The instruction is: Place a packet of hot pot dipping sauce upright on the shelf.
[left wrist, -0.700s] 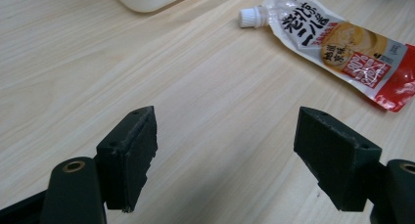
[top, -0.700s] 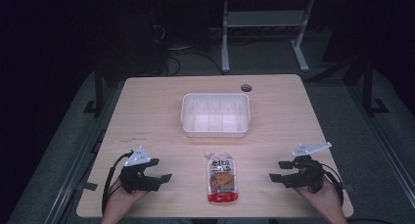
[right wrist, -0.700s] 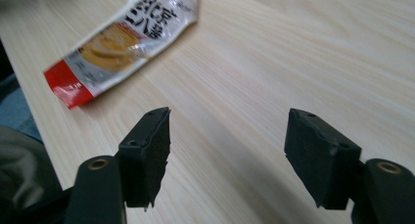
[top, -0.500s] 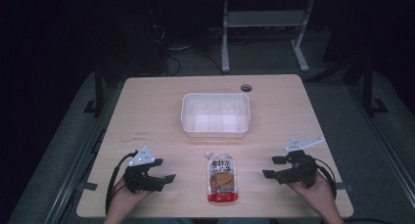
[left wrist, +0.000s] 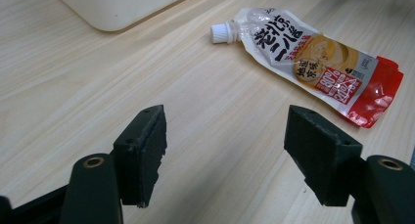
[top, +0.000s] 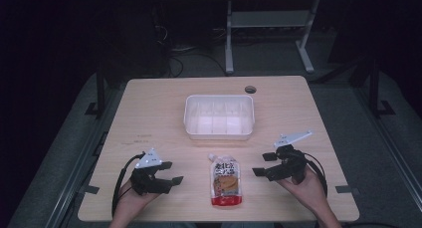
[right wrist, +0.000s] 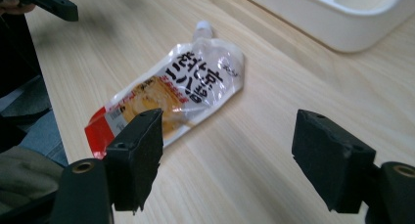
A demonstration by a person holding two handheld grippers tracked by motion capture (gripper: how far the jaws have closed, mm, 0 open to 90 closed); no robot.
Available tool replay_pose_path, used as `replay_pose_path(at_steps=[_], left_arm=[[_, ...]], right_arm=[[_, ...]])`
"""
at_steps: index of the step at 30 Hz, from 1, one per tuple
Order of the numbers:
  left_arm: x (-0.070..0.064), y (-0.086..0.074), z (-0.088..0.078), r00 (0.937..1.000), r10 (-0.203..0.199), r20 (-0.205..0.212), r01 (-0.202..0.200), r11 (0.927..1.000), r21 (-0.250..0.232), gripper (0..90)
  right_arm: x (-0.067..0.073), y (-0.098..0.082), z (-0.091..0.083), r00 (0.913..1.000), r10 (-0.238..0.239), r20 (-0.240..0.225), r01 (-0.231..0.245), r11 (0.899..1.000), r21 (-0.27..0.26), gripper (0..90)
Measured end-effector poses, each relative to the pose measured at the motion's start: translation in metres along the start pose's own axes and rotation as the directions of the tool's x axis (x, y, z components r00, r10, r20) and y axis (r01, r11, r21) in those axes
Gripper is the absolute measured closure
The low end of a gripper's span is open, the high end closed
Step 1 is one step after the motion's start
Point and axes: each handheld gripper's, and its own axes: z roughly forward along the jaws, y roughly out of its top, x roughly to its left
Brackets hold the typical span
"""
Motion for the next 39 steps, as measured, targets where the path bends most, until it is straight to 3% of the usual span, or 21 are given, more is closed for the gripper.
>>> replay_pose_path(at_steps=[14, 22, 25, 29, 33, 39], left_arm=[[-0.005, 0.011, -0.006, 0.9999, 0.008, 0.009, -0.007, 0.9997, -0.024, 41.5], [-0.015, 0.022, -0.001, 0.9988, 0.042, 0.023, -0.042, 0.9991, -0.007, 43.6], [-0.021, 0.03, 0.005, 0.9975, 0.054, 0.045, -0.054, 0.9985, -0.014, 44.9], [-0.027, 0.038, 0.015, 0.9953, 0.07, 0.067, -0.07, 0.9975, -0.009, 46.0], [-0.034, 0.043, 0.026, 0.9928, 0.08, 0.089, -0.08, 0.9968, 0.002, 46.6], [-0.048, 0.046, 0.051, 0.9872, 0.094, 0.128, -0.099, 0.9947, 0.028, 48.8]], right_arm=[[0.006, 0.033, 0.026, 0.9991, -0.024, -0.035, 0.026, 0.999, 0.044, 29.0], [0.003, 0.048, 0.037, 0.9986, -0.015, -0.05, 0.017, 0.998, 0.056, 31.7], [0.009, 0.058, 0.041, 0.9982, -0.041, -0.043, 0.044, 0.997, 0.063, 32.8], [0.01, 0.064, 0.049, 0.9981, -0.039, -0.049, 0.043, 0.996, 0.079, 33.5], [0.009, 0.066, 0.057, 0.9988, -0.027, -0.041, 0.031, 0.994, 0.103, 34.6], [-0.002, 0.061, 0.071, 0.999, 0.032, -0.032, -0.026, 0.987, 0.159, 38.4]])
